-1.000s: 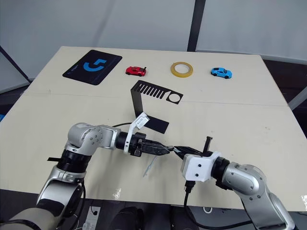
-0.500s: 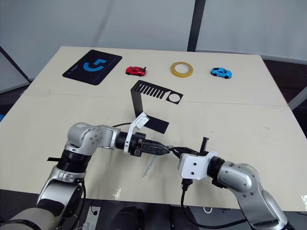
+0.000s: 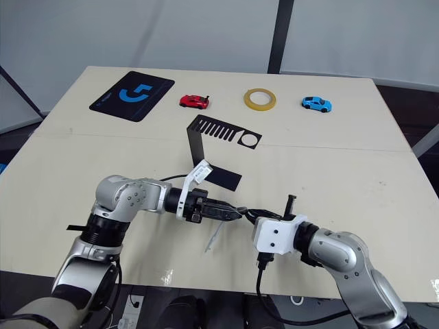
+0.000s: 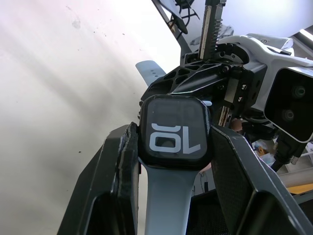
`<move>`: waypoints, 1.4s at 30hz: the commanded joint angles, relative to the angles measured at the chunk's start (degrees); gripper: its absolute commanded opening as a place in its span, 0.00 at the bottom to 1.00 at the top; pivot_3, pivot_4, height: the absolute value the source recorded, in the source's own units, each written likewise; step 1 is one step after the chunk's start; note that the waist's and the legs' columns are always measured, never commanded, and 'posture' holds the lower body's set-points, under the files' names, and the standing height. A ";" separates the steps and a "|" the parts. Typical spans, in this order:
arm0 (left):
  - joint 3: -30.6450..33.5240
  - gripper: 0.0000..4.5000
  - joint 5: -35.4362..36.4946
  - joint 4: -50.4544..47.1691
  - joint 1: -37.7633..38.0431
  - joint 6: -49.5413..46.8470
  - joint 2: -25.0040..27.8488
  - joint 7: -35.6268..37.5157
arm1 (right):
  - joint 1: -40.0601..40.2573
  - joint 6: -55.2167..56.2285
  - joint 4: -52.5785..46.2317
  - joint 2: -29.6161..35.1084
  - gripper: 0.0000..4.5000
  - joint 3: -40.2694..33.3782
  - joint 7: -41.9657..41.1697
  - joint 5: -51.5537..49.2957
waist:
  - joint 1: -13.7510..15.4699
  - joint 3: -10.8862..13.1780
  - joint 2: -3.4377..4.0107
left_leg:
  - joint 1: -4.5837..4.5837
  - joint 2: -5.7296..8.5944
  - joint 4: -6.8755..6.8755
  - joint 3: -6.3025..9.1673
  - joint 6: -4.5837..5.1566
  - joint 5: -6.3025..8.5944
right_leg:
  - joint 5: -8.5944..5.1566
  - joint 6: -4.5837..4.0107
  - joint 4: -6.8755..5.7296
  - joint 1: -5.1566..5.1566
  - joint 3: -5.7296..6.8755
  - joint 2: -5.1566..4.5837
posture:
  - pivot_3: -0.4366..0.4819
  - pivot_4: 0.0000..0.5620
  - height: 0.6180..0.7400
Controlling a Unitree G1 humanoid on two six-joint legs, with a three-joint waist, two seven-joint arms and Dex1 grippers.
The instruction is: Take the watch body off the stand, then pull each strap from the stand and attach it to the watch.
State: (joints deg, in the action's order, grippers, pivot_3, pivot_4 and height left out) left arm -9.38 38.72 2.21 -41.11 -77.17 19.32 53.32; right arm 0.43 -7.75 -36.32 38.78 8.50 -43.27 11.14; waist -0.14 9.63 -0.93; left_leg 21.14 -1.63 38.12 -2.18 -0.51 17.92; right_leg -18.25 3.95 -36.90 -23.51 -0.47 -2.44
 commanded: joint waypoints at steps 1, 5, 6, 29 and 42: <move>-3.42 0.37 2.40 -4.26 -1.33 0.13 -2.19 1.21 | -2.42 0.82 -3.37 -0.81 0.00 1.40 -0.10 -0.65 | 0.01 0.00 0.00 | 0.00 0.00 0.00 0.00 0.00 0.00 | 0.00 0.00 0.00 0.00 0.00 0.00 | 0.48 0.27 1.00; -3.99 0.37 2.06 -4.45 -1.58 0.19 -2.08 0.92 | -2.80 0.54 -3.39 -0.75 0.00 1.41 -0.61 -0.36 | 0.01 0.00 0.00 | 0.00 0.00 0.00 0.00 0.00 0.00 | 0.00 0.00 0.00 0.00 0.01 0.00 | 0.48 0.27 1.00; -4.10 0.37 1.99 -4.49 -1.60 0.21 -2.02 0.89 | -2.86 0.49 -3.40 -0.76 0.00 1.41 -0.73 -0.27 | 0.01 0.00 0.00 | 0.00 0.00 0.00 0.00 0.00 0.00 | 0.00 0.00 0.00 0.00 0.00 0.00 | 0.48 0.27 1.00; -6.96 0.37 0.10 -5.16 -2.16 1.14 -1.37 0.43 | -4.55 -4.53 -4.54 -0.76 0.00 2.61 -2.88 1.45 | 0.00 0.00 0.00 | 0.01 0.00 0.00 0.00 0.01 0.00 | 0.00 0.00 0.00 -0.01 0.00 0.00 | 0.48 0.27 1.00; -8.01 0.37 -0.08 -5.48 -1.98 1.78 -0.75 0.41 | -5.40 -6.26 -4.76 -0.73 0.00 3.07 -3.04 1.54 | 0.01 0.00 0.00 | 0.01 0.00 0.00 0.00 0.01 0.01 | 0.00 0.00 0.01 -0.01 0.00 -0.01 | 0.48 0.27 1.00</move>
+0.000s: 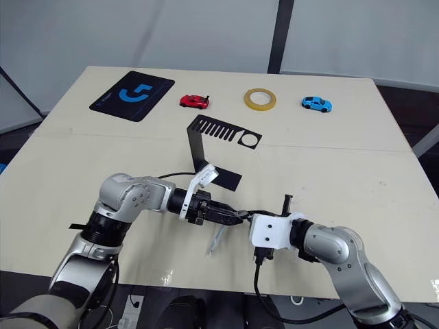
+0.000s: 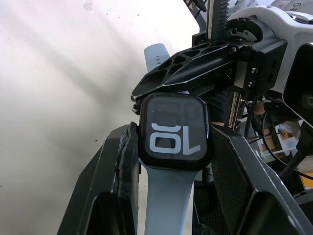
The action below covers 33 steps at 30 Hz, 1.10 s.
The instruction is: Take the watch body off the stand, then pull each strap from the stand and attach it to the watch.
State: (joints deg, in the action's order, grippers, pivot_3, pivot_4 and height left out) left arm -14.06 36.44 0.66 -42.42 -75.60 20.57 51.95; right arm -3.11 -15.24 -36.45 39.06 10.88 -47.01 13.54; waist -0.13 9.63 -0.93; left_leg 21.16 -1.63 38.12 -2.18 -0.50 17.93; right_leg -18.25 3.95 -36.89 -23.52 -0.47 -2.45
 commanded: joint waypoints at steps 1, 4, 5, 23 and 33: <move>-3.37 0.37 2.15 -3.92 -0.64 0.30 -1.97 1.76 | -1.90 1.28 -4.64 -1.01 0.00 0.66 0.70 -0.90 | -0.01 0.00 0.00 | 0.00 0.00 0.00 0.00 0.00 0.00 | 0.00 0.00 0.00 0.00 0.00 0.00 | 0.48 0.27 1.00; -3.42 0.37 2.01 -3.83 -0.53 0.51 -1.85 1.72 | -1.89 1.37 -4.67 -0.98 0.00 0.56 0.65 -1.07 | -0.03 0.00 0.00 | 0.00 0.00 0.00 0.00 0.00 0.00 | 0.00 0.00 0.00 0.00 0.00 0.01 | 0.48 0.27 1.00; -3.39 0.37 1.93 -3.77 -0.46 0.61 -1.78 1.66 | -1.81 1.42 -4.72 -0.94 0.00 0.48 0.61 -1.16 | -0.02 0.00 0.00 | 0.00 0.00 0.00 0.00 0.00 0.00 | 0.00 0.00 0.00 0.00 0.00 0.01 | 0.48 0.27 1.00; -3.18 0.37 0.19 -1.79 -0.08 3.07 -0.83 0.16 | 0.66 3.42 -6.43 0.11 0.00 -1.43 0.46 -2.68 | -0.04 0.00 0.00 | 0.00 0.00 0.00 0.00 0.01 0.00 | 0.00 0.00 0.00 0.00 0.00 0.01 | 0.48 0.27 1.00; -2.82 0.37 -0.44 -0.95 0.06 3.56 -1.28 -1.07 | 1.15 3.24 -7.00 0.01 0.00 -1.78 0.54 -2.94 | -0.01 0.00 0.00 | 0.00 0.00 -0.01 0.00 0.02 0.01 | 0.00 -0.01 0.00 0.00 0.00 0.01 | 0.48 0.27 1.00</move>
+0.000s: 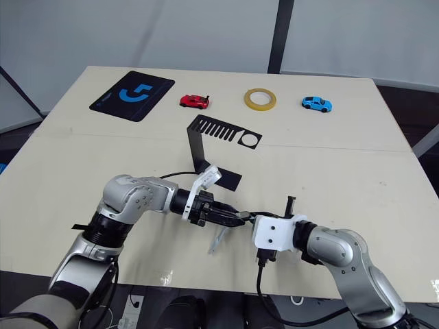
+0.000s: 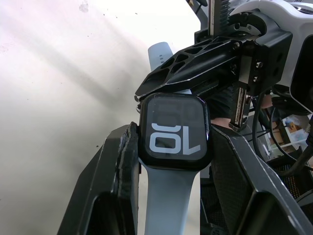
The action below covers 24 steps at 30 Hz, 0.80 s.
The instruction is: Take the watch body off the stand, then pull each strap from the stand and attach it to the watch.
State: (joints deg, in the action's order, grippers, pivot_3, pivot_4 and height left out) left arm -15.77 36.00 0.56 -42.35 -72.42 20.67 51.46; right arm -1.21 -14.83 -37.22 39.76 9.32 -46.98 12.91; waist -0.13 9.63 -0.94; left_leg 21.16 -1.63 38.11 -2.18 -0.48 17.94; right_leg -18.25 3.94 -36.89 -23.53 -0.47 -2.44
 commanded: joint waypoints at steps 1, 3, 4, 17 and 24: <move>-1.01 0.37 -0.03 -0.75 -0.01 0.41 -1.46 -0.73 | -0.73 2.80 -6.26 -0.72 0.00 -0.21 0.50 -2.33 | 0.00 0.00 0.00 | 0.00 0.00 0.00 0.00 0.00 0.00 | 0.00 0.00 0.00 0.00 0.00 0.00 | 0.48 0.27 1.00; -0.79 0.37 0.03 -0.61 -0.05 0.36 -1.65 -0.91 | -0.66 2.75 -6.27 -0.76 0.00 -0.24 0.47 -2.35 | 0.00 0.00 0.00 | 0.00 0.00 0.00 0.00 0.00 0.00 | 0.00 0.00 0.00 0.00 0.00 0.00 | 0.48 0.27 1.00; -0.76 0.37 0.08 -0.59 -0.06 0.33 -1.69 -0.96 | -0.64 2.74 -6.26 -0.78 0.00 -0.26 0.45 -2.37 | 0.00 0.00 0.00 | 0.00 0.00 0.00 0.00 0.00 0.00 | 0.00 0.00 0.00 0.00 0.00 0.00 | 0.48 0.27 1.00; -0.13 0.37 -0.40 0.35 -0.13 0.54 -1.98 -1.89 | -0.79 2.92 -5.92 -0.95 0.00 -0.62 0.43 -2.70 | 0.00 0.00 0.00 | 0.00 0.00 0.00 0.00 0.00 0.00 | 0.00 0.00 0.00 0.00 0.00 0.00 | 0.48 0.27 1.00; -0.19 0.37 -0.62 0.44 -0.13 0.72 -1.90 -1.96 | -0.57 3.08 -5.90 -0.95 0.00 -0.86 0.49 -2.86 | 0.00 0.00 0.00 | 0.00 0.00 0.00 0.00 -0.01 -0.01 | 0.00 0.00 0.00 0.00 0.00 0.00 | 0.48 0.27 1.00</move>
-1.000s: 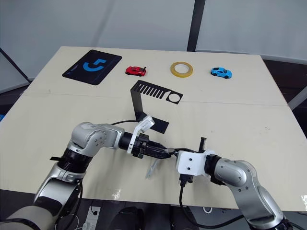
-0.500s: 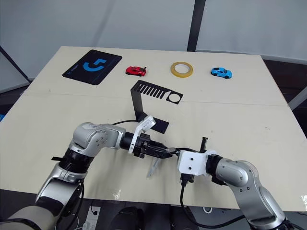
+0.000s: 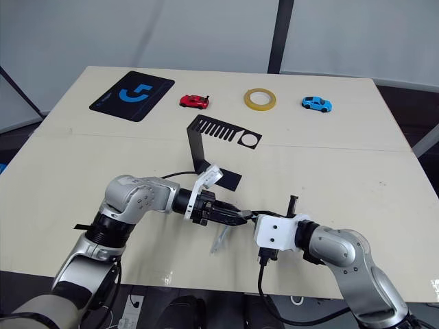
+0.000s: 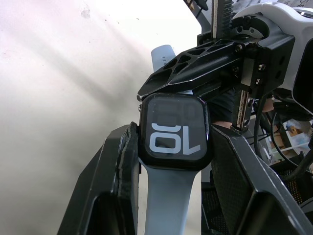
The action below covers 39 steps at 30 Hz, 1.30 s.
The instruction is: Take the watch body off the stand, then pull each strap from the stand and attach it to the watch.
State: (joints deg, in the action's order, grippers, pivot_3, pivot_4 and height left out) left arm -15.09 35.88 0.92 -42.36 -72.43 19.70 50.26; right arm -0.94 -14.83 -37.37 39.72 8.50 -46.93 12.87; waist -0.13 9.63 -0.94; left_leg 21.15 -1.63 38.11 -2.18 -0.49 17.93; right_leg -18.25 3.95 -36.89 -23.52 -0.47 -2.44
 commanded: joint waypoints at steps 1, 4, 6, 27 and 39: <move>-0.83 0.37 -0.57 0.18 -0.11 0.80 -0.94 -0.81 | -0.79 3.16 -5.75 -0.88 0.00 -0.14 0.43 -2.88 | 0.00 0.00 0.00 | 0.00 0.00 0.00 0.00 0.00 0.00 | 0.00 0.00 0.00 0.00 0.00 0.00 | 0.48 0.27 1.00; -0.94 0.37 -0.97 0.60 -0.15 1.27 -0.94 -0.83 | -0.91 3.10 -5.76 -0.88 0.00 -0.23 0.41 -2.99 | 0.00 0.00 0.00 | 0.00 0.00 0.00 0.00 0.00 0.00 | 0.00 0.00 0.00 0.00 0.00 0.00 | 0.48 0.27 1.00; -0.97 0.37 -1.22 0.79 -0.12 1.52 -1.01 -0.98 | -0.92 3.04 -5.94 -0.89 0.00 -0.28 0.40 -3.05 | 0.00 0.00 0.00 | 0.00 0.00 0.00 0.00 0.00 0.00 | 0.00 0.00 0.00 0.00 0.00 0.00 | 0.48 0.27 1.00; -1.14 0.37 -2.01 2.20 -0.29 3.05 -1.33 -1.46 | 0.67 3.54 -6.74 -0.87 0.00 -0.75 0.72 -3.60 | -0.01 0.00 0.00 | 0.00 0.00 0.00 -0.01 0.00 0.00 | 0.00 0.00 0.00 0.00 0.00 0.00 | 0.48 0.27 1.00; -1.05 0.37 -1.83 1.94 -0.03 3.01 -1.41 -1.69 | 1.22 2.66 -6.90 -0.59 0.00 0.01 -0.11 -4.41 | 0.02 0.00 0.00 | 0.00 0.00 0.00 0.00 0.00 0.00 | 0.00 0.00 0.00 0.00 0.00 0.00 | 0.48 0.27 1.00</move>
State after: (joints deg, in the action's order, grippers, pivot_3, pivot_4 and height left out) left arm -15.73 35.32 3.00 -42.35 -69.97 18.85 50.23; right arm 0.78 -14.85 -37.41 39.71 7.00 -46.23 11.70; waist -0.11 9.63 -0.94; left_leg 21.15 -1.63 38.11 -2.18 -0.49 17.94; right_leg -18.25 3.95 -36.89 -23.52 -0.47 -2.44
